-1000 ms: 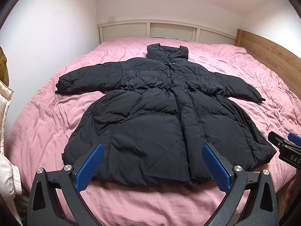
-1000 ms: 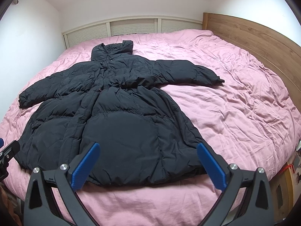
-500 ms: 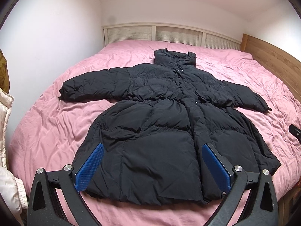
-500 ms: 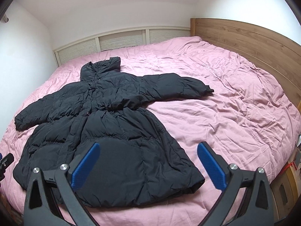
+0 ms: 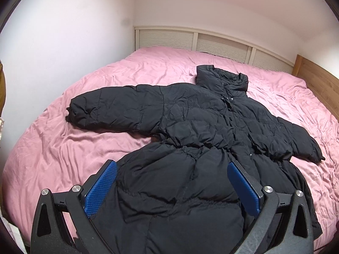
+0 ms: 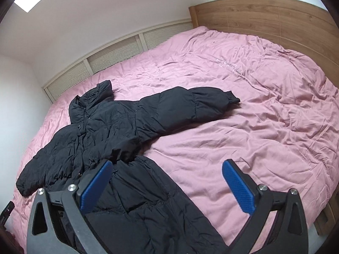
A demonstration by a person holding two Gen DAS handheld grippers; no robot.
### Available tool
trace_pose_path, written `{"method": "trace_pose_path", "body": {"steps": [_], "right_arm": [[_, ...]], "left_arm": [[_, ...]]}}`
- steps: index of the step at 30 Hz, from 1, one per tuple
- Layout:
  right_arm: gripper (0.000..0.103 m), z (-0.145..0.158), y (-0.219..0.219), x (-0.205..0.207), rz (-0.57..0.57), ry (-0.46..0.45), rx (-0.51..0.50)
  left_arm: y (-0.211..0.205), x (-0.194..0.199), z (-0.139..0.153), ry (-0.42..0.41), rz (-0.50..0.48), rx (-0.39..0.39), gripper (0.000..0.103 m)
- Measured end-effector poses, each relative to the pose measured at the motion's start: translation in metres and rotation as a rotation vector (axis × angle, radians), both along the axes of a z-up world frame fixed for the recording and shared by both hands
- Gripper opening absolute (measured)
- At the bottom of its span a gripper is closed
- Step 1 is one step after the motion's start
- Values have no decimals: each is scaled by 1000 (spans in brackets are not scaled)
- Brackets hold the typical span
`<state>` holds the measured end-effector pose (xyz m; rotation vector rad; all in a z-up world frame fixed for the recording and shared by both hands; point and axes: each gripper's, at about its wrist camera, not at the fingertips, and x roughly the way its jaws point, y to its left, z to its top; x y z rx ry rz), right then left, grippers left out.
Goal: Fold large clothes
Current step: 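Reach the right tool to the sleeve cuff and grasp it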
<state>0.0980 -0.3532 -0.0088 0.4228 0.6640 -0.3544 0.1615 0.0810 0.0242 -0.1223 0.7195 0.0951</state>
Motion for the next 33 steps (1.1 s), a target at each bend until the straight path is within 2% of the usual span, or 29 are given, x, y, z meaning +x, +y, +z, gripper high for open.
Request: {"method": "trace_pose_path", "body": {"steps": [5, 8, 11, 14, 18, 22, 27, 33], "right_arm": [[103, -37, -47, 72, -32, -26, 139], [103, -67, -77, 106, -60, -39, 252], [103, -98, -102, 123, -114, -26, 357], [103, -114, -121, 125, -147, -34, 418], [103, -119, -145, 129, -181, -61, 484], [103, -128, -168, 140, -206, -115, 610], [103, -146, -196, 156, -277, -144, 735], [103, -168, -215, 177, -328, -165, 852]], "left_arm": [[-18, 66, -2, -42, -4, -3, 102], [-28, 98, -7, -19, -5, -35, 102], [-37, 117, -11, 21, -2, -51, 102], [-46, 127, -13, 67, -10, -36, 102], [-50, 138, -13, 120, -11, -35, 102], [-50, 143, -11, 176, 1, -29, 102], [-43, 141, -9, 239, 49, -17, 102], [-29, 139, 0, 283, 133, -62, 102]]}}
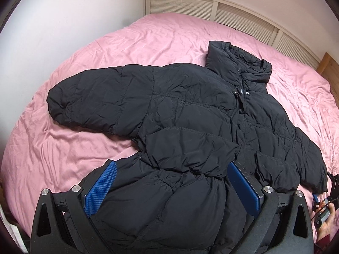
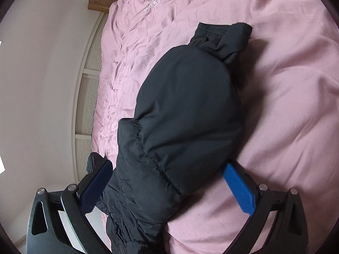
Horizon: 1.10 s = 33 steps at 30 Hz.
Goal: Fold large clothes
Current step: 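Reach the right tool to the sleeve cuff and grasp it, then fold the held sleeve across the coat body with the right tool, release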
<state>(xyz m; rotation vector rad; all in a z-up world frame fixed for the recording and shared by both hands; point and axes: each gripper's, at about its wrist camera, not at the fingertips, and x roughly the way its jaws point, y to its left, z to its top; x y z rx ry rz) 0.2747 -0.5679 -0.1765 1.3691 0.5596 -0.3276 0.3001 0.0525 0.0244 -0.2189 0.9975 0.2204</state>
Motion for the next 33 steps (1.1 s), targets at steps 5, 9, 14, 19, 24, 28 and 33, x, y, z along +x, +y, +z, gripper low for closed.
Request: {"method": "trace_pose_path", "body": {"steps": [5, 9, 14, 19, 24, 28, 33], "right_arm": [[102, -19, -16, 6, -79, 12, 87], [79, -20, -31, 8, -117, 8, 105], [49, -10, -40, 20, -82, 16, 102], [26, 17, -46, 33, -40, -28, 68], [17, 65, -36, 56, 82, -57, -53], [14, 106, -12, 80, 200, -107, -121], [14, 152, 36, 109, 372, -172, -190]], "left_arm": [[6, 2, 23, -17, 58, 7, 102], [9, 5, 37, -25, 90, -10, 102], [4, 5, 48, -11, 107, -19, 102], [-2, 4, 65, -20, 103, -7, 102], [-1, 0, 84, -44, 106, 0, 102], [3, -6, 96, -54, 114, -6, 102], [16, -16, 106, -62, 136, -18, 102]]}}
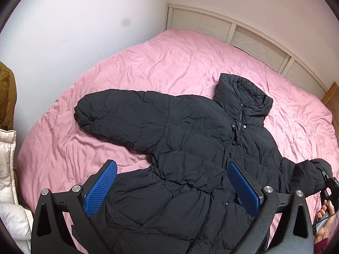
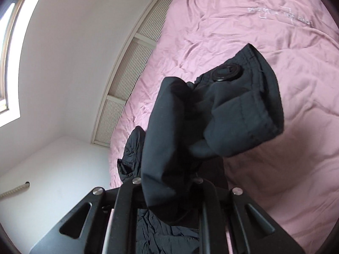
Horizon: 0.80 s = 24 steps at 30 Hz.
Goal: Fold large clothes
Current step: 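Fold the held sleeve across the coat body with the right tool, release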
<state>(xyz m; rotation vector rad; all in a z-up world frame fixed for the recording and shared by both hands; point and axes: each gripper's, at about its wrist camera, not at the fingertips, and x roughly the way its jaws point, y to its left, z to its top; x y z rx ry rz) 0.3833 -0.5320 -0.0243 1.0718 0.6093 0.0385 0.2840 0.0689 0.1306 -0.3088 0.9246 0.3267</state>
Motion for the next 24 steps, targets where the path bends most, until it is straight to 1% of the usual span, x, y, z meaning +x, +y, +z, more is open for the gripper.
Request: {"method": "trace_pose_path", "body": {"steps": [4, 7, 10, 12, 15, 18, 21, 22, 24], "right_arm": [[14, 27, 51, 19, 137, -34, -53], [14, 41, 97, 30, 229, -44, -100], [14, 48, 140, 36, 303, -42, -137], [14, 49, 169, 38, 358, -36, -168], [14, 44, 215, 33, 438, -16, -218], [14, 30, 253, 28, 501, 27, -261], [14, 9, 276, 21, 540, 83, -294], [14, 2, 284, 11, 550, 103, -311], [14, -12, 297, 6, 573, 147, -347]], "left_arm": [[16, -4, 3, -34, 13, -11, 102], [28, -2, -1, -48, 0, -20, 102], [40, -1, -4, -65, -18, -39, 102], [48, 2, -6, -66, -39, -38, 102], [61, 8, -9, -63, -67, -30, 102], [74, 15, -12, -52, -79, -20, 102], [87, 20, -16, -42, -89, -28, 102], [90, 21, -18, -41, -91, -22, 102], [96, 23, -22, -38, -95, -19, 102]]}}
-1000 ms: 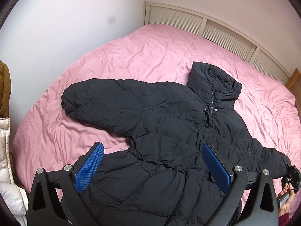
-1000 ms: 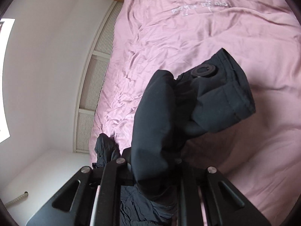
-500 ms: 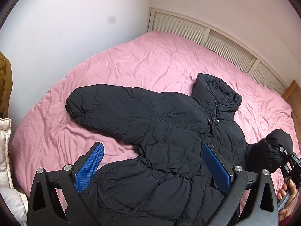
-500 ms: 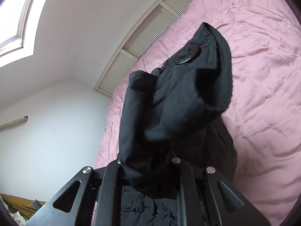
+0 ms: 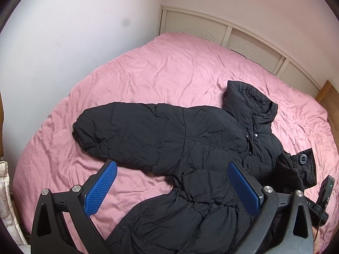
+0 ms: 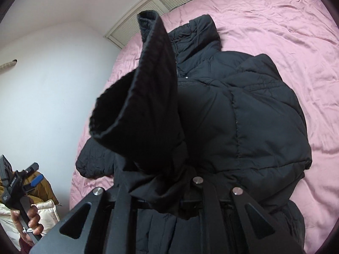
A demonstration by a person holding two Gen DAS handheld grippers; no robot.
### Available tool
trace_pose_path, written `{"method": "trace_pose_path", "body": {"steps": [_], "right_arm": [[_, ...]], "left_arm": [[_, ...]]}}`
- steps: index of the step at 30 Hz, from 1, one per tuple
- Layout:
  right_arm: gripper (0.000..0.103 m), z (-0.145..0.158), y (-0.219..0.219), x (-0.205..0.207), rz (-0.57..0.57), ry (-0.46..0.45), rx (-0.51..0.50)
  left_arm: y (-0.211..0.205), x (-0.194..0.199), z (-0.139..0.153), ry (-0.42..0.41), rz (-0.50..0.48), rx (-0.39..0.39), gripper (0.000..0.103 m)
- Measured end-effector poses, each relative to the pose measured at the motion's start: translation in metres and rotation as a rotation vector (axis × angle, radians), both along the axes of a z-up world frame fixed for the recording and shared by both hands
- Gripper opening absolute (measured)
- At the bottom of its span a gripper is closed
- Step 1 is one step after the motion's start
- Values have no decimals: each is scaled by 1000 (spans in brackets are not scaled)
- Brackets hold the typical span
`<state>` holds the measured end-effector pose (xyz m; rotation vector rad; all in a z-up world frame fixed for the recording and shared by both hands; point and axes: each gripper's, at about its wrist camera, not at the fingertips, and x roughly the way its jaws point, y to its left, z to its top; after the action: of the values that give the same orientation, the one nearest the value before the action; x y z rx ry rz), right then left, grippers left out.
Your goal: Fold large clothes
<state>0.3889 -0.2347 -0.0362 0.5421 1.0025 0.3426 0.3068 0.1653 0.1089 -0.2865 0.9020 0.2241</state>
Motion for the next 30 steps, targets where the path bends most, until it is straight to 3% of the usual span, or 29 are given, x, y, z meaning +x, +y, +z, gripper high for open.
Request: {"method": "trace_pose_path", "body": {"steps": [7, 15, 18, 20, 22, 24, 30], "right_arm": [[14, -39, 22, -14, 67, 89, -195], [18, -47, 53, -30, 122, 69, -353], [26, -48, 60, -39, 136, 62, -377], [37, -49, 64, -38, 156, 50, -387], [60, -50, 71, -46, 196, 36, -388], [66, -54, 80, -48, 246, 30, -379], [67, -29, 86, -83, 365, -26, -326]], "left_arm": [[8, 4, -17, 30, -40, -17, 102], [-16, 9, -31, 52, -86, 26, 102], [-32, 11, -35, 66, -102, 43, 102], [-42, 11, -37, 75, -98, 57, 102], [-51, 10, -39, 83, -86, 62, 102], [-60, 8, -43, 93, -73, 64, 102], [-91, 7, -55, 127, -54, 69, 102]]}}
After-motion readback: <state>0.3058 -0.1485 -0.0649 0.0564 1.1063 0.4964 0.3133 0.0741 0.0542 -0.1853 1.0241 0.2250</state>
